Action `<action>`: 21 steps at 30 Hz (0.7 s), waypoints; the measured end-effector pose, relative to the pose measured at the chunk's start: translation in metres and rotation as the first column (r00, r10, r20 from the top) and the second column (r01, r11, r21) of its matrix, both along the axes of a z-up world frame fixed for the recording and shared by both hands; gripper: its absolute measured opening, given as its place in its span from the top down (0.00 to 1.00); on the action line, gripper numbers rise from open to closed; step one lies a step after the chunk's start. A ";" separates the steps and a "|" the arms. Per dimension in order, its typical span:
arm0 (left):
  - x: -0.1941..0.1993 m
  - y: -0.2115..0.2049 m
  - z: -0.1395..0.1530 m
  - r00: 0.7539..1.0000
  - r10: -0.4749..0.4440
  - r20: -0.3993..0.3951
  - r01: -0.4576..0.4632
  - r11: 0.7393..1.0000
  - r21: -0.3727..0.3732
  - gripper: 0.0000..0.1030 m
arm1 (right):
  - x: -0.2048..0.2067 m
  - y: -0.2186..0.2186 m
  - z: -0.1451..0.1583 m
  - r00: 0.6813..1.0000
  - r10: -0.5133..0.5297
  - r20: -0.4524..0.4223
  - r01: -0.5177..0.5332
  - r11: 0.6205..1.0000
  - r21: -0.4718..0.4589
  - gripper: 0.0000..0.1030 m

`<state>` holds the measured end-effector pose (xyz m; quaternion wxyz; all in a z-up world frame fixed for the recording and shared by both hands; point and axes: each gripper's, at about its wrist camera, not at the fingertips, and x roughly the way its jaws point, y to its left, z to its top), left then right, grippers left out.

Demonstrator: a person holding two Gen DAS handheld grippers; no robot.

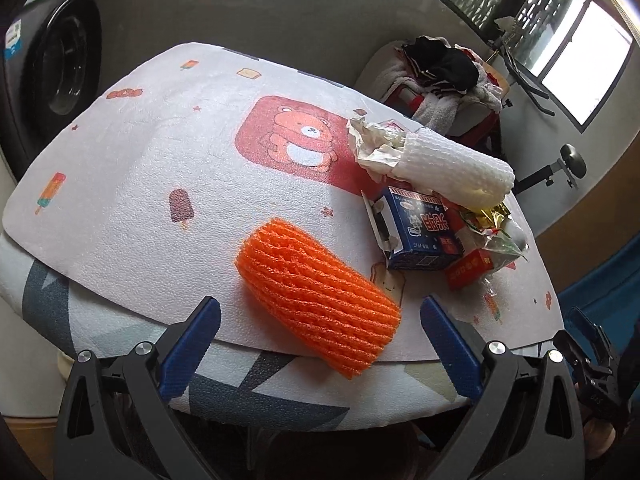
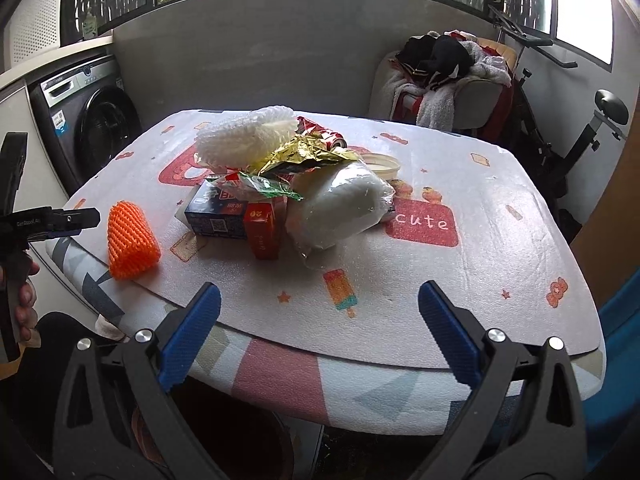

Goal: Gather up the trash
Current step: 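Grasp the orange foam net with the left gripper while the right grasps the white sleeve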

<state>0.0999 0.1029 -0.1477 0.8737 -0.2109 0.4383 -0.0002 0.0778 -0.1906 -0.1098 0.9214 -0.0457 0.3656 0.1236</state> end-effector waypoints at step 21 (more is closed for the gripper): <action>0.042 0.010 -0.040 0.997 0.010 -0.077 -0.015 0.998 -0.066 0.23 | 0.156 0.180 0.017 0.880 0.462 -0.106 -0.459 0.774 -0.437 0.06</action>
